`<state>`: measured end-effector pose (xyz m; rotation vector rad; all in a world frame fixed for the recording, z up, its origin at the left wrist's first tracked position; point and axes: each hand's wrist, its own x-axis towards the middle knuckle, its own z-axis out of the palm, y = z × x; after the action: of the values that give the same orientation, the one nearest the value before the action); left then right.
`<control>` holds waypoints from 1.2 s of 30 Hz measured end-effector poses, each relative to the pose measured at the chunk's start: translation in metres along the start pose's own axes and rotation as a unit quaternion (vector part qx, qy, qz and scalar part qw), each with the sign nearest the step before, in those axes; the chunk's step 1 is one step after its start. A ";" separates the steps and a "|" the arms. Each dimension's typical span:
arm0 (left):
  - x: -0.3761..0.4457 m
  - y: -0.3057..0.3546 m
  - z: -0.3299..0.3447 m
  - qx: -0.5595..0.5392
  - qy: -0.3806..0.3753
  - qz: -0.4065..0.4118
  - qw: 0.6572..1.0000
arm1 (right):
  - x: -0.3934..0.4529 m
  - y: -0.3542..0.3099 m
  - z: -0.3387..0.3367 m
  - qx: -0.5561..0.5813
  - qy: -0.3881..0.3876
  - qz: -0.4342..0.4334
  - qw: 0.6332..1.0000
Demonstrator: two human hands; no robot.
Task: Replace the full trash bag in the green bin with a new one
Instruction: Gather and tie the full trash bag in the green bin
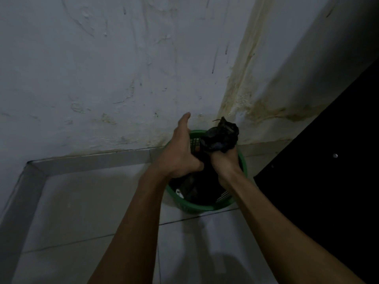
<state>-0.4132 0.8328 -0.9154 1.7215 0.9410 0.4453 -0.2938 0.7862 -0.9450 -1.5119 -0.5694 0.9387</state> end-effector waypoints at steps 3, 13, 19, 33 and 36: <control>0.002 -0.011 0.012 0.048 -0.038 -0.055 0.997 | 0.001 -0.012 -0.001 0.022 -0.014 0.018 0.999; 0.040 -0.037 0.064 -0.016 0.064 0.024 0.998 | 0.011 -0.034 -0.006 -0.059 -0.020 -0.047 0.997; 0.034 -0.032 0.057 -0.108 -0.004 -0.068 0.992 | 0.022 -0.038 -0.014 0.090 -0.011 -0.014 0.996; 0.031 -0.030 0.022 -0.332 -0.021 -0.063 0.941 | 0.047 -0.002 -0.030 0.179 0.002 0.072 0.981; 0.032 -0.033 0.021 -0.364 -0.016 -0.096 0.926 | 0.035 0.001 -0.034 0.159 -0.017 0.044 0.986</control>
<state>-0.3911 0.8482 -0.9580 0.9482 0.7738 0.5474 -0.2465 0.7944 -0.9557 -1.2427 -0.3590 1.0711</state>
